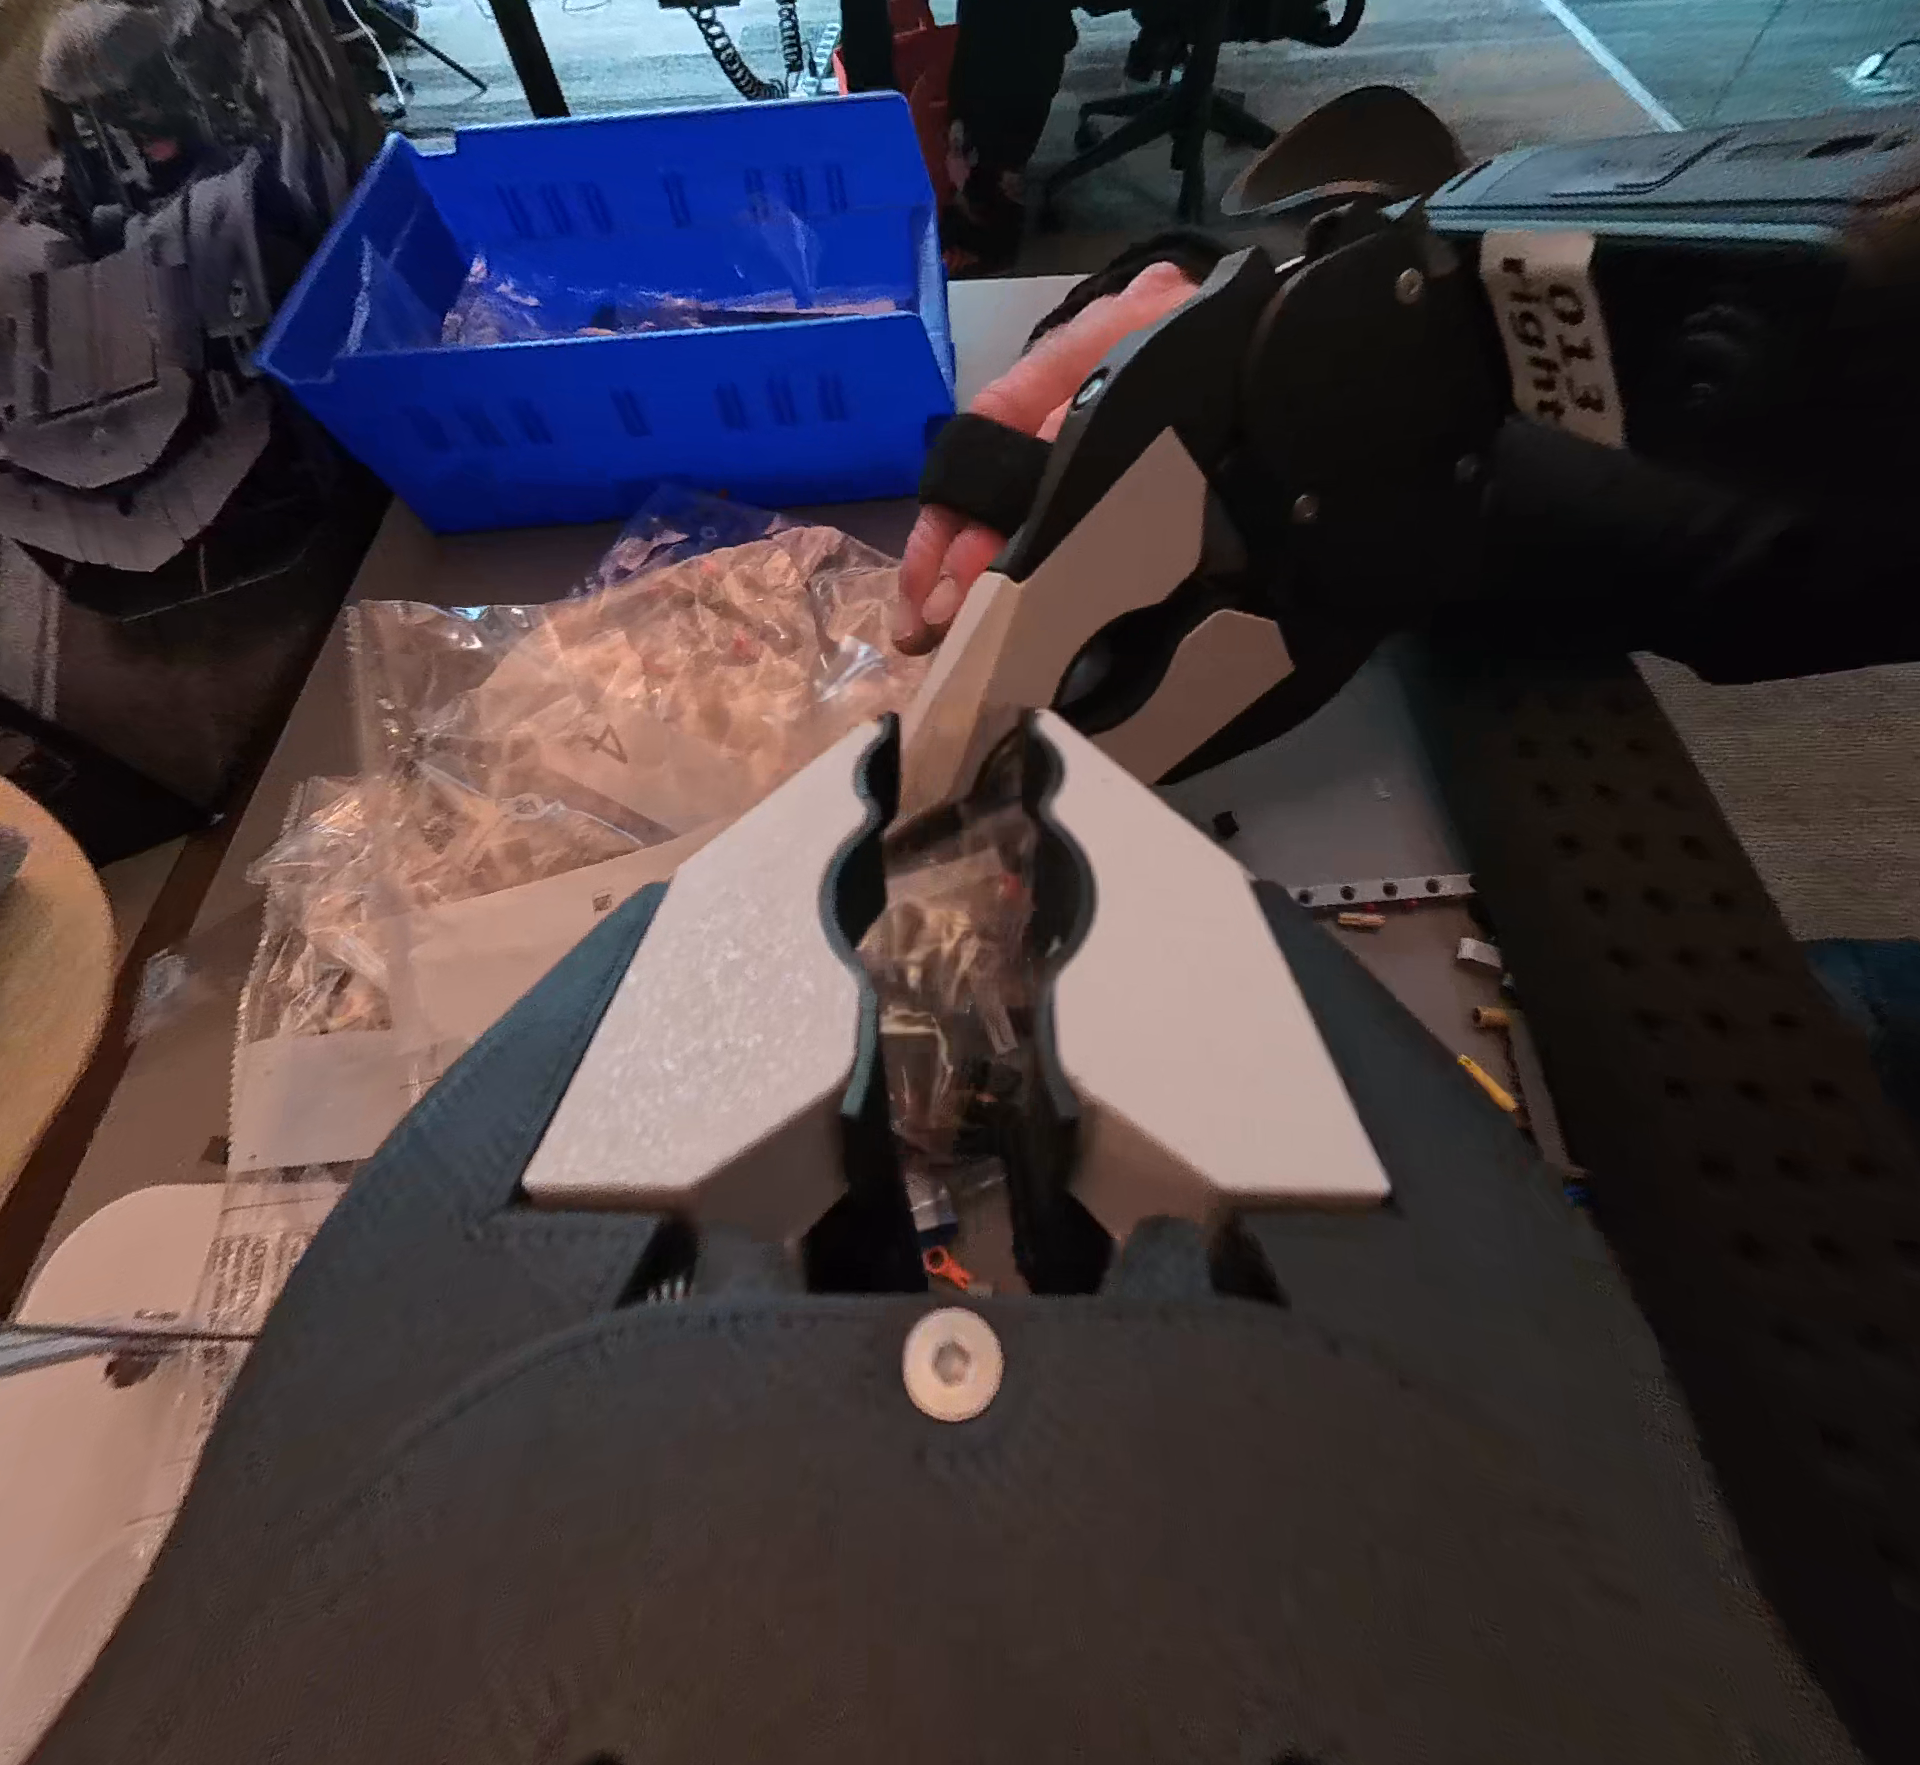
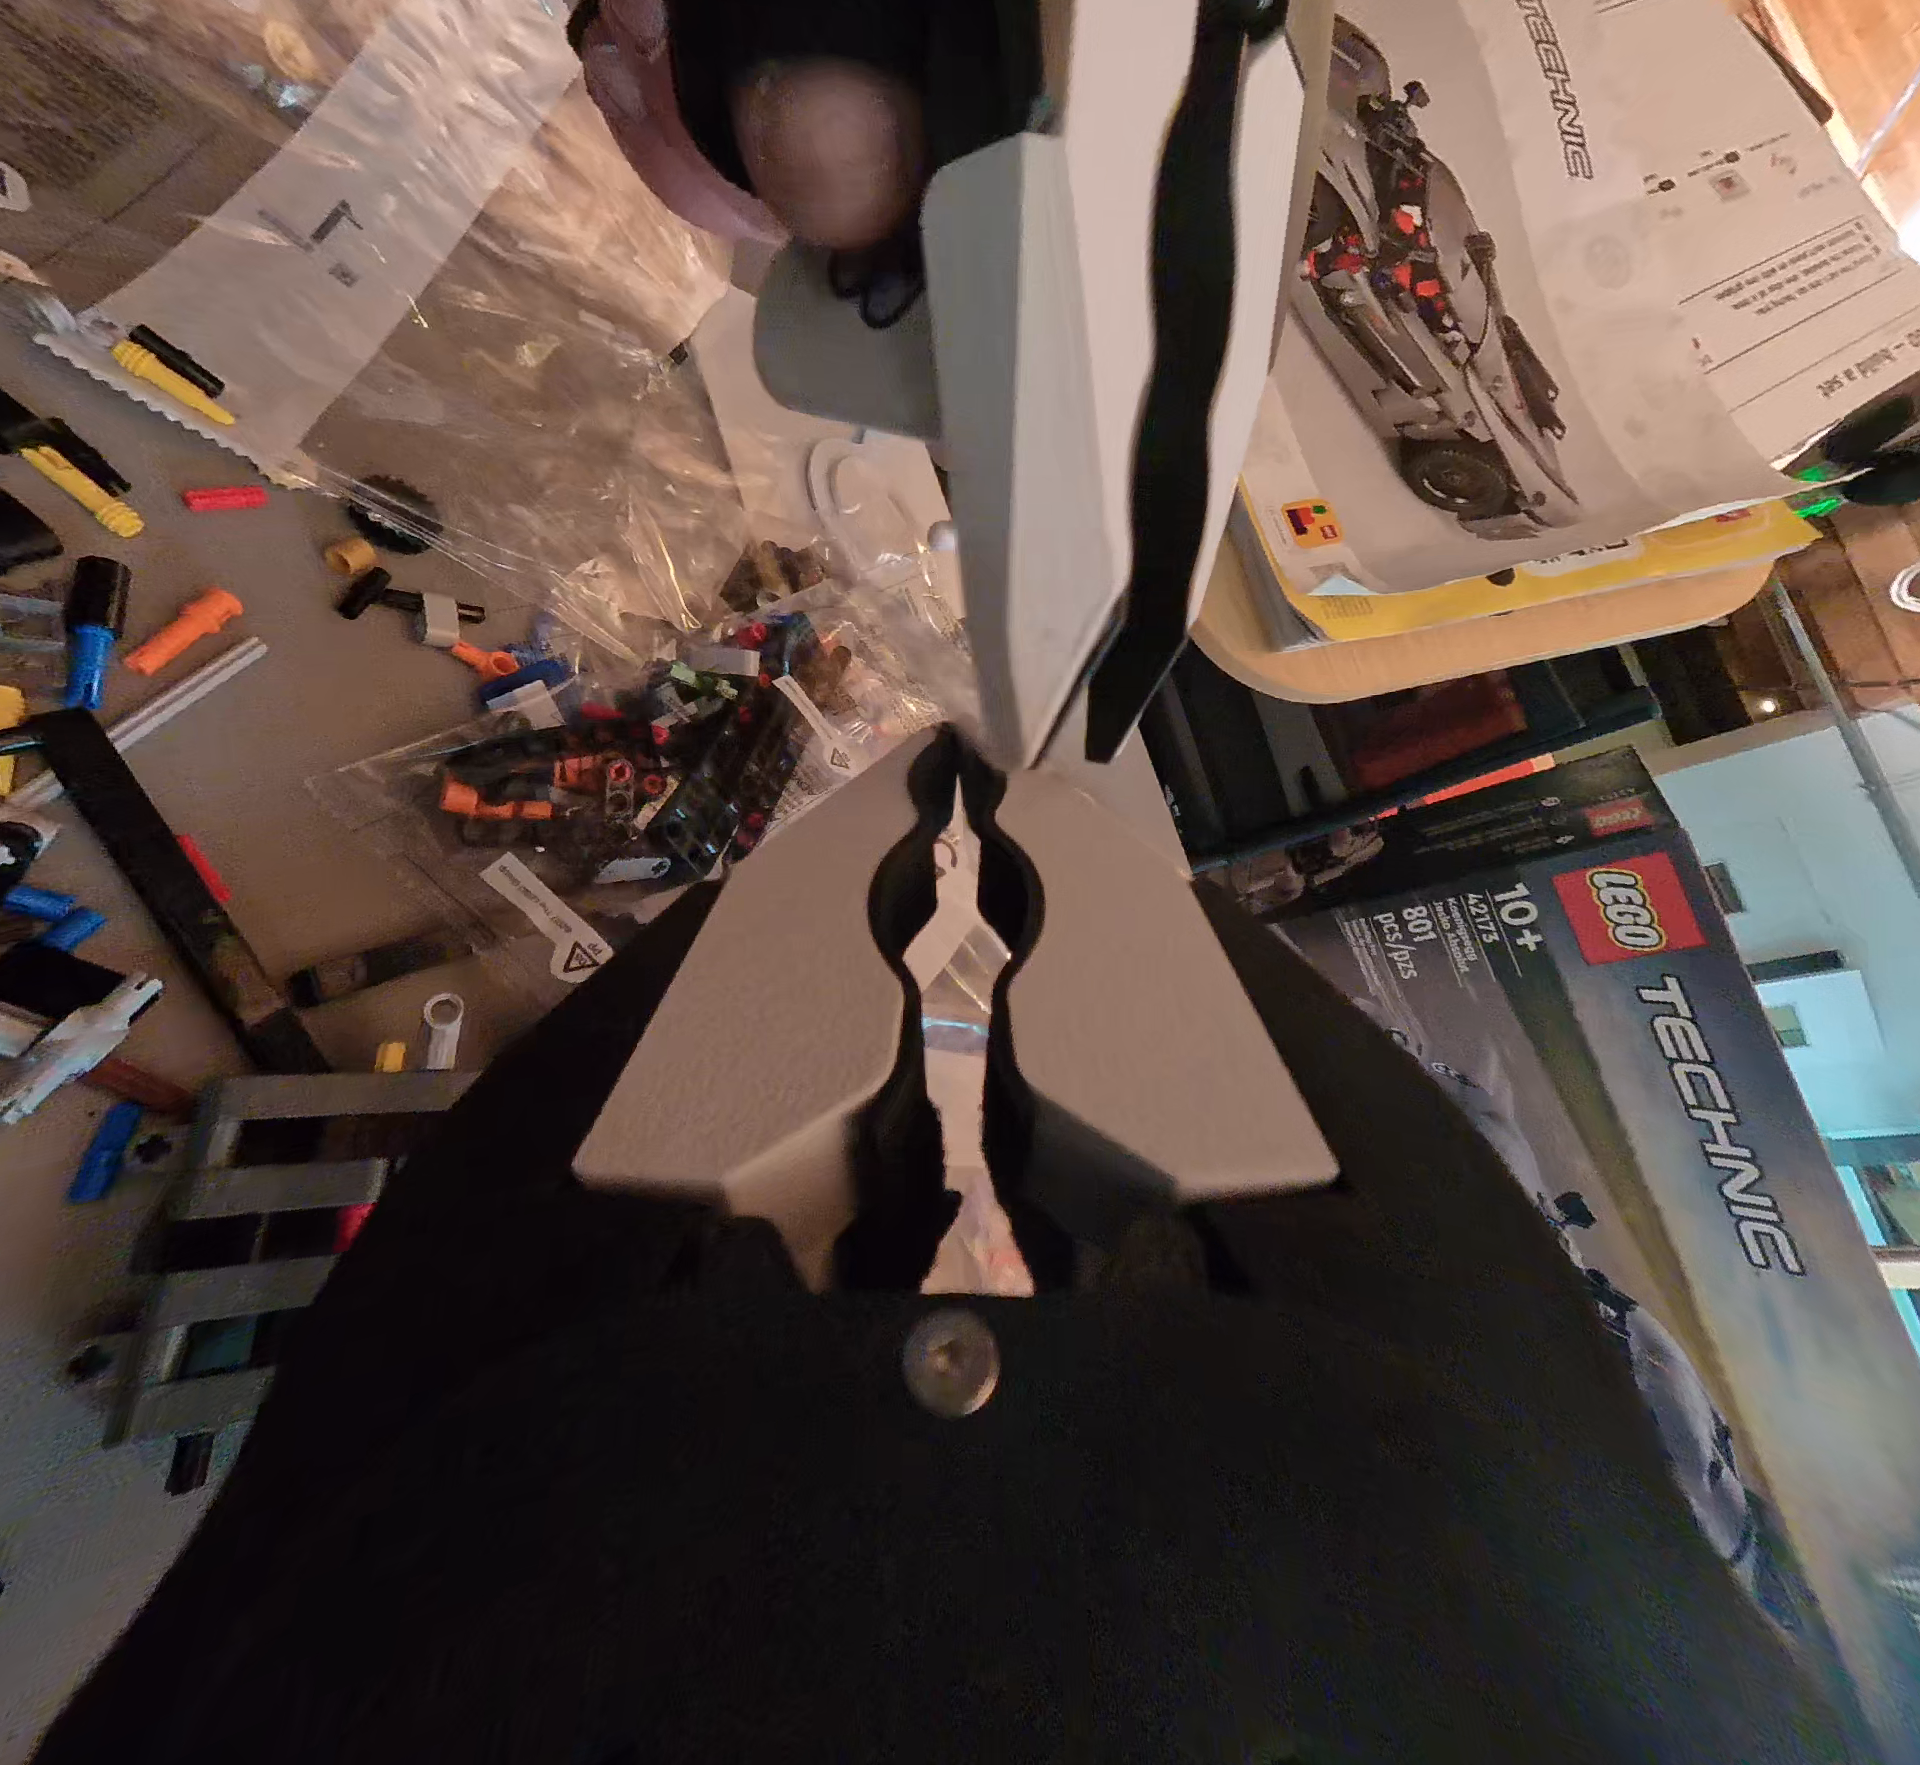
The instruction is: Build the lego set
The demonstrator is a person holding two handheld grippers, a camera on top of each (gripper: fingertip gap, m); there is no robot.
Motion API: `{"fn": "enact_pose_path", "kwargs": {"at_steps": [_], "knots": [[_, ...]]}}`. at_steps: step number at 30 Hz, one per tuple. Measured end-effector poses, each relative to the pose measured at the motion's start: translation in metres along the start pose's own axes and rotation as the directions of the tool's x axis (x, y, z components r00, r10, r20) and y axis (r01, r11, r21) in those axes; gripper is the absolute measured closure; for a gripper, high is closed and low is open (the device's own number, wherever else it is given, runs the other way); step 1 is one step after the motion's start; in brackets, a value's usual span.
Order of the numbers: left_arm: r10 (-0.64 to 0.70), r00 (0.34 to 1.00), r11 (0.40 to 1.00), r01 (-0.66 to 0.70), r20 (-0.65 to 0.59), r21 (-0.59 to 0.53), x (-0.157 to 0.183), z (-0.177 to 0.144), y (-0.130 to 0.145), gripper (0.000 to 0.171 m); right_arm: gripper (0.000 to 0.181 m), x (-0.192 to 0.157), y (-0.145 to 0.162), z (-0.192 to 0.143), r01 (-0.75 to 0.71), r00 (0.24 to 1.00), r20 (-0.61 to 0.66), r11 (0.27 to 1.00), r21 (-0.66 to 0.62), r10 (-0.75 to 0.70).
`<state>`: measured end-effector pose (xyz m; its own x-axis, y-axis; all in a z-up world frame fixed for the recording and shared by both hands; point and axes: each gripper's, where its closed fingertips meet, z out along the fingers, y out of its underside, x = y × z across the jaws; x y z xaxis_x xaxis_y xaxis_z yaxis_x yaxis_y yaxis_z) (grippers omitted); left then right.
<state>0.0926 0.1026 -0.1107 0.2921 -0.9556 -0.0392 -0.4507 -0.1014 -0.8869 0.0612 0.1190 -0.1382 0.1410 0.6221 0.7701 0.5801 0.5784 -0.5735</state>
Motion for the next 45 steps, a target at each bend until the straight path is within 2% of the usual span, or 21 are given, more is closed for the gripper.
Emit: {"fn": "enact_pose_path", "kwargs": {"at_steps": [4,7,12,25,36,41,45], "knots": [[0.025,0.999,0.999,-0.026,-0.025,-0.037,0.009,0.007,0.003,0.137,0.181,-0.001,-0.003,0.001,0.015,1.0,-0.01,1.0,-0.003,-0.015],[0.032,0.999,0.997,-0.032,-0.008,-0.066,0.006,0.012,0.007,0.141,0.181,-0.002,-0.002,0.002,0.021,1.0,-0.011,1.0,-0.012,-0.021],[0.029,1.0,0.998,-0.03,-0.01,-0.053,0.006,0.012,0.006,0.142,0.181,-0.002,-0.003,0.002,0.011,1.0,-0.01,1.0,0.0,-0.011],[-0.067,0.986,0.995,0.077,-0.15,0.06,0.016,0.01,-0.002,0.142,0.181,-0.004,-0.017,-0.007,-0.07,0.997,0.039,0.988,0.135,0.065],[-0.061,0.991,0.995,0.07,-0.12,0.07,0.009,0.007,-0.002,0.143,0.181,0.0,-0.01,-0.003,-0.044,0.999,-0.002,0.995,0.088,0.045],[-0.088,0.989,0.986,0.103,-0.115,0.134,0.004,-0.004,-0.009,0.16,0.181,-0.001,-0.008,-0.002,-0.007,1.0,-0.013,0.997,0.074,0.008],[-0.067,0.993,0.991,0.077,-0.098,0.108,0.003,-0.001,-0.005,0.171,0.181,-0.002,-0.01,-0.002,0.005,1.0,-0.015,0.997,0.079,-0.003]]}}
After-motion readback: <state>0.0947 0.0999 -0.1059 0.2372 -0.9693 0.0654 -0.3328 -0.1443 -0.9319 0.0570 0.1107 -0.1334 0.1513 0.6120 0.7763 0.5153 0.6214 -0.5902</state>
